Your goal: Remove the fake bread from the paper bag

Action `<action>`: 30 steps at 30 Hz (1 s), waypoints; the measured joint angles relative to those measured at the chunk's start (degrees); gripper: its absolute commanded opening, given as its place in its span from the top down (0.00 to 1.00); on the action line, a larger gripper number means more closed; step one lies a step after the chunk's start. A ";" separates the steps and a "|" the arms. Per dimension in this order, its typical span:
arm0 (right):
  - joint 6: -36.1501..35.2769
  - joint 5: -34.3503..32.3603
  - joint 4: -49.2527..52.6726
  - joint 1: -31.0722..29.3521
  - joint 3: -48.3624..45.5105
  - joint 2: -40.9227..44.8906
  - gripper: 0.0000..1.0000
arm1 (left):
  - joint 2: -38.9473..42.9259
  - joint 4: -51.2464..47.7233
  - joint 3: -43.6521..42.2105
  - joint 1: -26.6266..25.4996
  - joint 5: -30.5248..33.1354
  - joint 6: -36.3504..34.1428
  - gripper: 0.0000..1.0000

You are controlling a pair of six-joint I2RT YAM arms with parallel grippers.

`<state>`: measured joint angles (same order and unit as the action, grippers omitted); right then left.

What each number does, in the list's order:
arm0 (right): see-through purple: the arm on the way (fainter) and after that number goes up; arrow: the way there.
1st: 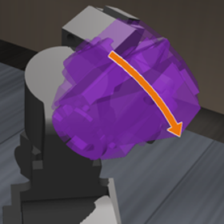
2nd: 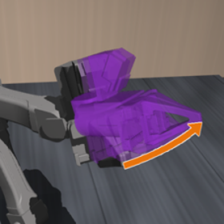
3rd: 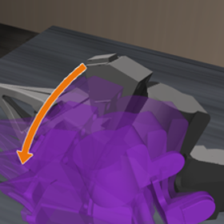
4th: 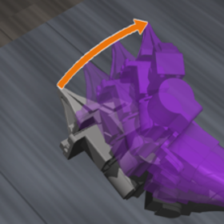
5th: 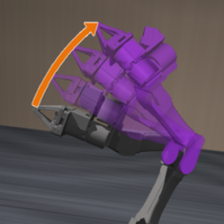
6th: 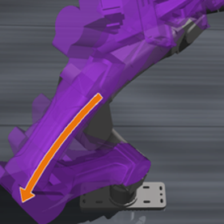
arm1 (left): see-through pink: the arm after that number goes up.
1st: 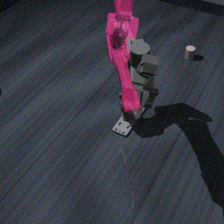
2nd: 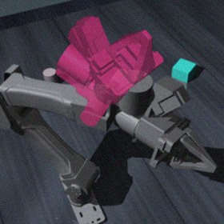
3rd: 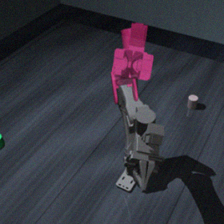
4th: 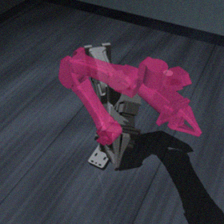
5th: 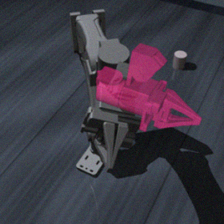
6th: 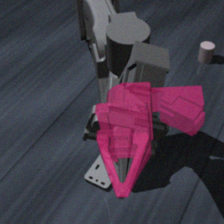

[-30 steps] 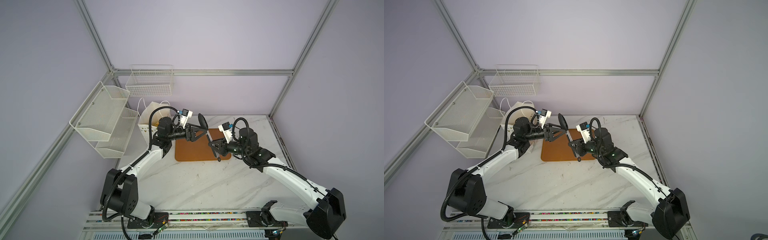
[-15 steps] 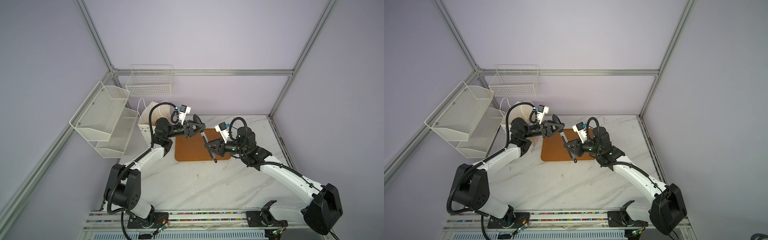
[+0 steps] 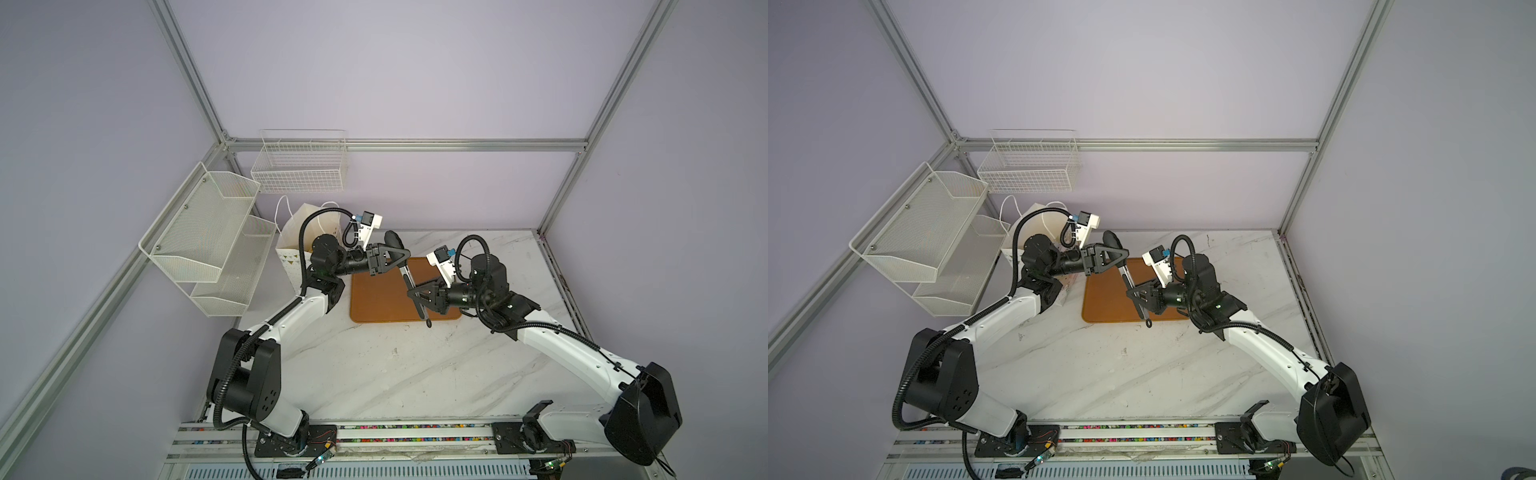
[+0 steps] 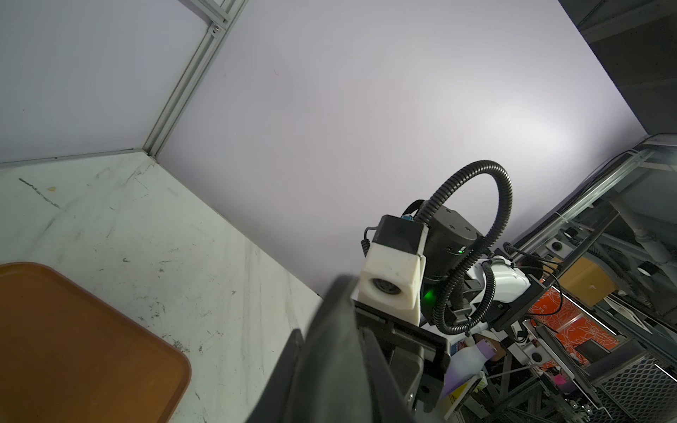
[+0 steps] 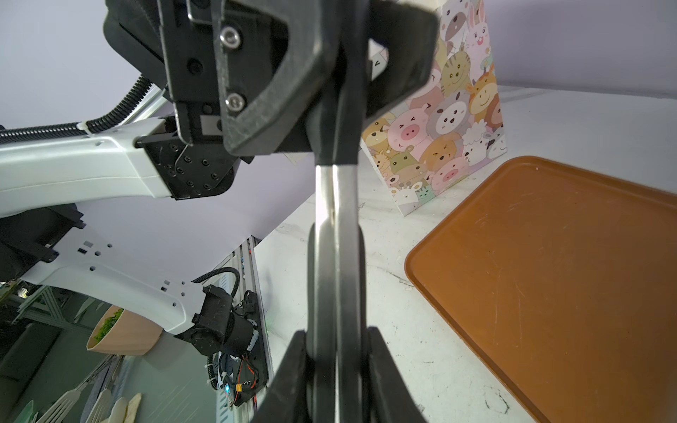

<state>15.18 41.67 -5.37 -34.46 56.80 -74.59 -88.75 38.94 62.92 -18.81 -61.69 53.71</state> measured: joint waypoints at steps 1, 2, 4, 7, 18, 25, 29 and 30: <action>0.02 0.00 -0.02 0.00 0.00 0.00 0.75 | 0.09 -0.24 0.00 0.02 0.11 -0.17 1.00; 0.13 -0.02 -0.09 0.00 0.00 0.00 0.70 | 0.17 -0.39 0.00 0.02 0.20 -0.28 1.00; 0.81 -0.24 -0.44 -0.04 0.00 0.00 0.63 | 0.44 -0.55 0.00 0.02 0.33 -0.50 1.00; 2.14 -0.92 -1.77 -0.04 0.00 -0.02 0.54 | 1.05 -0.98 0.00 -0.24 0.42 -2.27 1.00; 4.74 -1.36 -4.24 -0.74 0.35 -2.05 0.49 | 2.97 -2.82 0.00 -0.39 1.77 -5.84 1.00; 4.94 -1.33 -4.13 -2.32 0.35 -3.10 0.52 | 2.99 -4.61 0.00 -0.39 2.12 -7.37 1.00; 4.90 -1.40 -4.02 -2.56 0.35 -3.13 0.57 | 2.99 -5.31 0.00 -0.39 2.12 -8.00 1.00; 4.81 -1.44 -3.96 -2.58 0.35 -3.13 0.58 | 2.99 -5.49 0.00 -0.39 2.12 -8.11 1.00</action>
<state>19.99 40.23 -9.32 -37.04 57.14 -77.71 -85.76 33.45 62.92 -19.20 -59.57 45.60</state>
